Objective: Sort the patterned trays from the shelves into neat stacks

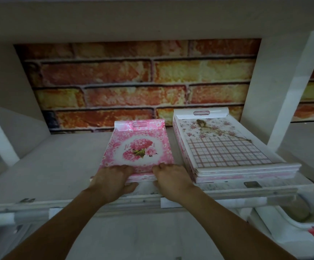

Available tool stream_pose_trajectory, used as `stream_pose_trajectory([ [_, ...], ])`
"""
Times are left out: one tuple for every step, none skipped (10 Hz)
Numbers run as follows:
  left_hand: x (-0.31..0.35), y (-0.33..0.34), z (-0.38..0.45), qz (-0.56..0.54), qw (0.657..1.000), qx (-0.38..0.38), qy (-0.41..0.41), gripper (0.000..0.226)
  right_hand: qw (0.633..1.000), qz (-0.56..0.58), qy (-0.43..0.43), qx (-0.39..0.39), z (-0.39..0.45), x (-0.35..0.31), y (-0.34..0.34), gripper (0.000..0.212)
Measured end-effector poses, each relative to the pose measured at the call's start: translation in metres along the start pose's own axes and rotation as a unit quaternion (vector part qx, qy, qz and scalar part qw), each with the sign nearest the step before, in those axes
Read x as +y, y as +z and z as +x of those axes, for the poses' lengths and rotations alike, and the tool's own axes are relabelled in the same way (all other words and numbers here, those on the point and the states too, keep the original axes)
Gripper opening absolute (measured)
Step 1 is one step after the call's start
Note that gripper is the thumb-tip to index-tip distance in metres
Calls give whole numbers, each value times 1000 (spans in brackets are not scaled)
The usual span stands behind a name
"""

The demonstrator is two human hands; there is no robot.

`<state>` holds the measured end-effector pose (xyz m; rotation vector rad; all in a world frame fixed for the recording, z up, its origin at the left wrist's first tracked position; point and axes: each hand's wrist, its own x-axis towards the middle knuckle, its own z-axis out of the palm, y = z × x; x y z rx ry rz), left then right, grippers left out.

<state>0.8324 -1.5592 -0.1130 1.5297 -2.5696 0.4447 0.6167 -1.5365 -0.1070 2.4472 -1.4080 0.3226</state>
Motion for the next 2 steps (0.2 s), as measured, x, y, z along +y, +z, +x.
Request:
stream_pose_trajectory([
  [12, -15, -6, 20, 998, -40, -42, 88, 1000, 22, 3, -13, -2, -2, -4, 43],
  [29, -28, -14, 51, 994, -73, -69, 100, 999, 41, 11, -15, -10, -3, -11, 60],
])
